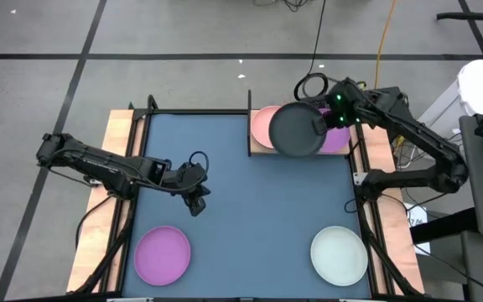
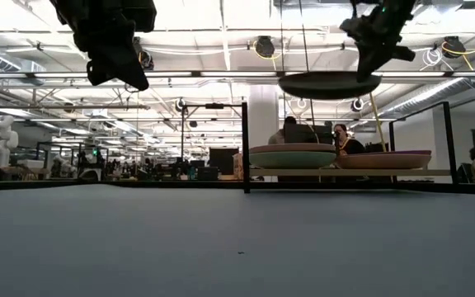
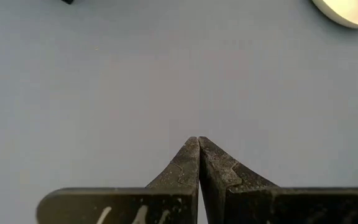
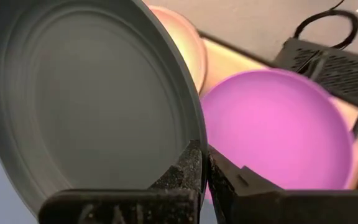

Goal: Place and stack plates onto a shelf
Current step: Stack the black plate on top of the purple plate on the shelf

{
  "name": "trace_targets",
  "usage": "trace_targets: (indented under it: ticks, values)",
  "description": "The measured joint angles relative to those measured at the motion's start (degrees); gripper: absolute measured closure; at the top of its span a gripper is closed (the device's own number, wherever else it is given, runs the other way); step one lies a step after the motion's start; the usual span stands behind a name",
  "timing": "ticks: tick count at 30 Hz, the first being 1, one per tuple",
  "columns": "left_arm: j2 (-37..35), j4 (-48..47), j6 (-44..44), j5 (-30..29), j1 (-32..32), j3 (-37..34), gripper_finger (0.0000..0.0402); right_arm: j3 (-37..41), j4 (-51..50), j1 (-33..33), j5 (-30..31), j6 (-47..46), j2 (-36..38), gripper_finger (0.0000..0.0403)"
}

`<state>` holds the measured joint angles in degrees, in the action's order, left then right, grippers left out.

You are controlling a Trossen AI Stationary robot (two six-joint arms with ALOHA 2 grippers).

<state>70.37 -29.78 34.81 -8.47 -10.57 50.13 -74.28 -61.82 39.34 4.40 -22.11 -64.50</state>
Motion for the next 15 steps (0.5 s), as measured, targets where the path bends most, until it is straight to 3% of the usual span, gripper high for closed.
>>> trace_targets:
  ticks: [9, 15]
  values:
    - [0.0, 0.0, 1.9, 0.0, 0.0, 0.0, 0.0398, 0.0, 0.5, 9.0, 0.5, 8.4, -5.1, 0.0403]
    - [0.0, 0.0, 3.5, 0.0, 0.0, 0.0, 0.0398, -0.9, 0.6, 13.1, 6.0, 11.4, -6.7, 0.0403]
